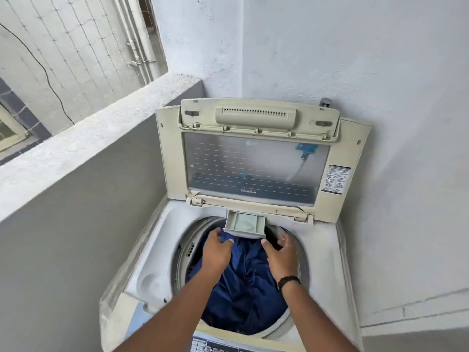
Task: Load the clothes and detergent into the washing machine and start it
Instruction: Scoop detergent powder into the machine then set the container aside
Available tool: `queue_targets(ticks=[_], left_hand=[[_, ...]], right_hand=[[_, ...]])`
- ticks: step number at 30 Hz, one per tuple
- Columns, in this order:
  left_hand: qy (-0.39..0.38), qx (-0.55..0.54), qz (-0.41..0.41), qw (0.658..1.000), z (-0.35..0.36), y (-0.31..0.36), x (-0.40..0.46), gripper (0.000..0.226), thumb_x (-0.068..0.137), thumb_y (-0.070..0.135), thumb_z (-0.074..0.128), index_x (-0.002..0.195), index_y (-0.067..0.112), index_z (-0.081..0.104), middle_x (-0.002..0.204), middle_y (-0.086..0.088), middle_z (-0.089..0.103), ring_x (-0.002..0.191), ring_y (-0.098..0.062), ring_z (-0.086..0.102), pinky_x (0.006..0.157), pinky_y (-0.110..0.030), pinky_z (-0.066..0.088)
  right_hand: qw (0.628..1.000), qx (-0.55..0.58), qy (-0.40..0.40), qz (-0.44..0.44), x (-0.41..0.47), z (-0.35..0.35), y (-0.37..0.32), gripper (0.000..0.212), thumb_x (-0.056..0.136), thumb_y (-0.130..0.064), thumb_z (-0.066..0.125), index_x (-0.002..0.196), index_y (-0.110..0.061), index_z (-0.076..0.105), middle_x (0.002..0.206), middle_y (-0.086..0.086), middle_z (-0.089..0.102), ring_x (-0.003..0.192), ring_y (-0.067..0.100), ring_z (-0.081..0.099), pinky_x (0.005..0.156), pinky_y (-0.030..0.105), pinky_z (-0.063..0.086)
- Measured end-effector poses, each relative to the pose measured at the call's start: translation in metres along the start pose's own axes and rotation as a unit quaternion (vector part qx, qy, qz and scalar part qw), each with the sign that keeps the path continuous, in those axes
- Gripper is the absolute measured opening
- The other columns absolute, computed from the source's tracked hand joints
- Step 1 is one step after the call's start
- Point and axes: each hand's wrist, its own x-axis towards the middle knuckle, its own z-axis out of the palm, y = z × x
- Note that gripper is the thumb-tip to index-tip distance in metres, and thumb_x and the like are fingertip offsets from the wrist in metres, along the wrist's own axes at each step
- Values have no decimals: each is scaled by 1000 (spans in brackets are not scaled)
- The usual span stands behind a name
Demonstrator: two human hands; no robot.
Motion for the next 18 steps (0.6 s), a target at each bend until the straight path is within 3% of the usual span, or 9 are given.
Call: queue_targets(ticks=[2,4,7,10,14,18], left_hand=[[36,98,50,993,0,-2,6,59,98,18,59,152,11,37,141,-8,53,107,-22,62,90,-37,52],[59,172,97,978,-2,-4,13,56,96,22,61,148,14,43,141,-8,53,115,-26,61,95,-39,51],[63,280,138,948,-6,-2,30,47,96,19,62,142,20,52,134,-4,59,116,-25,60,95,-38,51],[36,392,172,903,-7,7,50,27,90,12,57,113,22,66,108,-4,71,100,-27,66,79,-40,55],[25,430,170,886,-10,20,69,22,87,4,52,93,15,71,94,-10,74,92,-33,67,77,-39,54],[40,363,186,912,-12,9,80,23,88,5,60,100,15,77,98,-6,77,94,-27,70,82,-35,55]], right_hand=[[995,-72,9,-64,10,1,4,63,83,-23,79,138,-17,49,132,2,55,113,20,58,99,42,52],[985,-128,-8,-113,19,3,4,60,84,-19,77,137,-16,52,135,2,56,121,22,56,102,43,50],[968,-186,-34,-167,37,7,4,43,87,-10,72,129,-12,62,125,4,63,118,21,58,104,40,49],[959,-210,-50,-183,49,9,5,27,87,-1,67,113,-8,71,111,6,69,106,22,65,98,39,53],[949,-217,-28,-228,55,11,9,22,86,2,67,105,-7,74,102,4,71,95,20,67,91,33,55],[950,-190,-11,-246,55,13,20,24,88,0,68,110,-7,73,106,4,72,96,20,68,90,32,56]])
